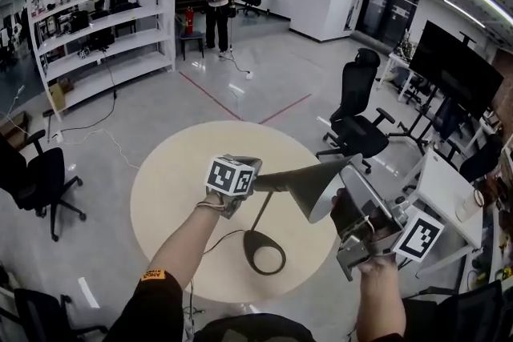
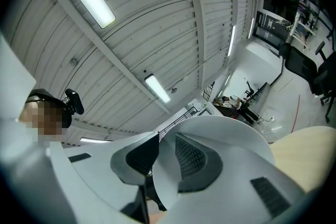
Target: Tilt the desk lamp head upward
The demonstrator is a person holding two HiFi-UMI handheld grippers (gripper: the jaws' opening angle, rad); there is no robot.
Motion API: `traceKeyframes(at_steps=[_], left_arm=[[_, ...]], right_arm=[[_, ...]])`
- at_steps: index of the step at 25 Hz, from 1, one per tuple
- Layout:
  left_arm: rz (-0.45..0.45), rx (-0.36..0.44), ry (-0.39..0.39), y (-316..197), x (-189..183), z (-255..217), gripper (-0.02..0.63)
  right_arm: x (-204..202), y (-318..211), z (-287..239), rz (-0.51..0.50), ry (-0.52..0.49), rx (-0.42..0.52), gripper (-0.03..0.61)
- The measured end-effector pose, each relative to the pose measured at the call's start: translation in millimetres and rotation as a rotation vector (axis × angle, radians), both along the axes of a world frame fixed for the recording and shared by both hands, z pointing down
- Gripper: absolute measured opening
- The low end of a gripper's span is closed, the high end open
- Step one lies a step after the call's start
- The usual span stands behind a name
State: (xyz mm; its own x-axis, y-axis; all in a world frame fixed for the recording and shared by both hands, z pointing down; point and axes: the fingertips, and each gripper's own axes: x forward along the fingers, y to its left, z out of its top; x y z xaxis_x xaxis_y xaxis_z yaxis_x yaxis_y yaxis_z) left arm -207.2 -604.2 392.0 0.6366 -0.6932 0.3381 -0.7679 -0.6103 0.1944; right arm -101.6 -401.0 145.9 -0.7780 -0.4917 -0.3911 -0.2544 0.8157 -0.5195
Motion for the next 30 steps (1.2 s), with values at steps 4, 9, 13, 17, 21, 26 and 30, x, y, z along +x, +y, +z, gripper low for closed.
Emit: traceKeyframes(at_steps=[4,9,13,17,21,26,30], left_arm=[[0.003,0.0,0.0,-0.3,-0.4,2.4,0.046],[-0.009,-0.014,-0.015,4.5,-6.7,10.3,0.046],[-0.048,-0.009,-0.023,3.8,-14.0,14.4,0.046],[-0.129,0.034,0.021,10.3,-29.7,9.2,0.048],[-0.193,0.092,0.078,23.0,-51.0,-6.8,0.047],[-0.198,0.162,0.149,57.8,-58.1,-26.1,0.048],[-0.199,0.219,0.216,104.1,-53.8,-33.3,0.046]], right_arm=[[-3.5,-0.3,0.5,-0.01,0.006,0.004,0.083],[-5.7,9.6,3.3,-0.016,-0.006,0.012,0.083],[-4.6,10.2,4.8,-0.015,-0.016,0.014,0.081],[8.8,17.5,9.7,0.01,-0.038,0.006,0.081],[18.6,25.1,21.7,0.065,-0.013,0.015,0.081],[24.0,42.8,42.4,0.148,0.109,0.099,0.081],[28.3,66.4,67.7,0.217,0.201,0.183,0.081]])
